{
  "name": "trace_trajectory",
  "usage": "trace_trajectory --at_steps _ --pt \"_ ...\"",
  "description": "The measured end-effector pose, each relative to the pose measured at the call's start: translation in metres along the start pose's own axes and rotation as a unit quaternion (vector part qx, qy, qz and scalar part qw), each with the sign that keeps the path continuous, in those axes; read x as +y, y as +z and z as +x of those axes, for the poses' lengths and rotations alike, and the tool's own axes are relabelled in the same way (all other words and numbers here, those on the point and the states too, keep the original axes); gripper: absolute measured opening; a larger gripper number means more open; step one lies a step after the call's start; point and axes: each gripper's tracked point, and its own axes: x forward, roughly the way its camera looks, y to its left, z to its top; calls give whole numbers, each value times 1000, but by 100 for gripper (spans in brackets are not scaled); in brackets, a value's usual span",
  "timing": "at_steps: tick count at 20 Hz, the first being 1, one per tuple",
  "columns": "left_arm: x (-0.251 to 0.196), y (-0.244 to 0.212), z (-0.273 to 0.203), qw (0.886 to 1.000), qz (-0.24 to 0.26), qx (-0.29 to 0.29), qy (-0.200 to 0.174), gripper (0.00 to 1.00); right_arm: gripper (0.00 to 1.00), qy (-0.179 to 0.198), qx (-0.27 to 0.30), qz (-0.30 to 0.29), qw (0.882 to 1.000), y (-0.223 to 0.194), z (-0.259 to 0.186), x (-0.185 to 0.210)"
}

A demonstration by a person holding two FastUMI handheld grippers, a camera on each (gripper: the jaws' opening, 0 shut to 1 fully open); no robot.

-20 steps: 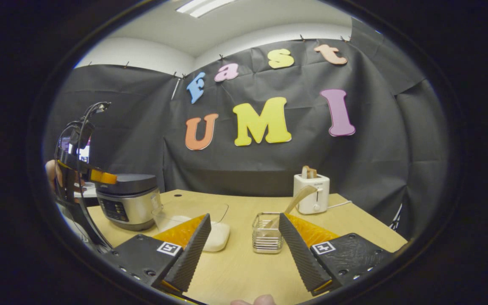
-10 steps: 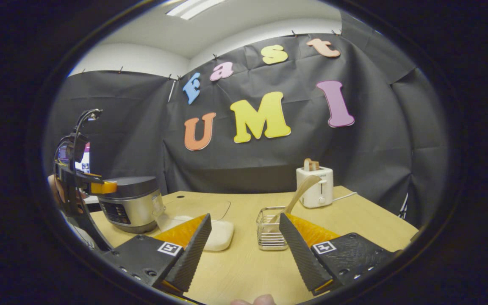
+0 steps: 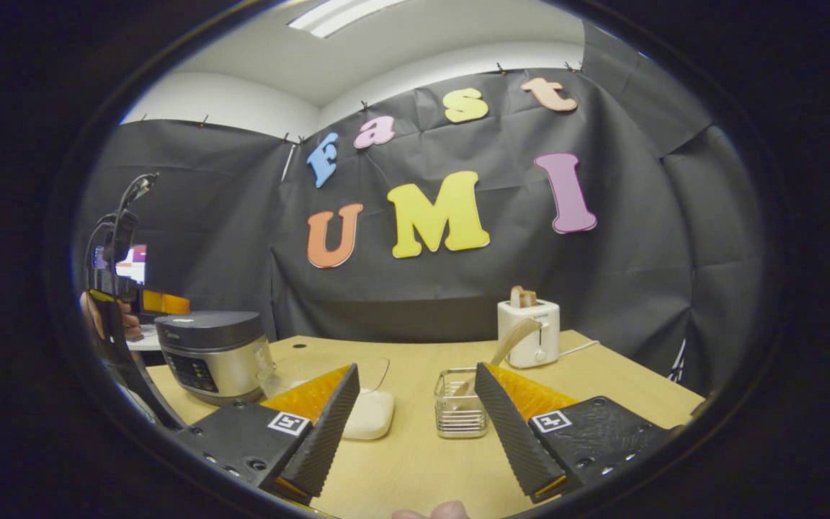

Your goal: Close the left gripper, press the button to open the rice cooker; take a wooden spoon from the chopstick holder with the right hand, scoop a spoonful of rice and pour it into the rice cooker, then put the wooden spoon back into the chopstick holder.

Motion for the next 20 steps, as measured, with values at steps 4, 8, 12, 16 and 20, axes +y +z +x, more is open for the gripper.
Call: trace_trajectory --at_steps 4,8,12,16,20 --pt "-38 22 -15 998 5 -49 -49 98 91 -11 -11 0 1000 10 2 5" --pt "-69 16 -24 993 16 -72 -90 98 91 -34 -20 -8 999 21 2 3" --pt "-106 -1 -31 984 38 -88 -149 98 95 -52 -23 -23 998 28 -2 8" --pt "-127 -6 -48 976 43 -111 -180 98 95 -59 -20 -26 998 32 -7 16" --pt "-137 -14 -59 967 49 -125 -217 98 95 -86 -41 -38 995 50 -20 11"
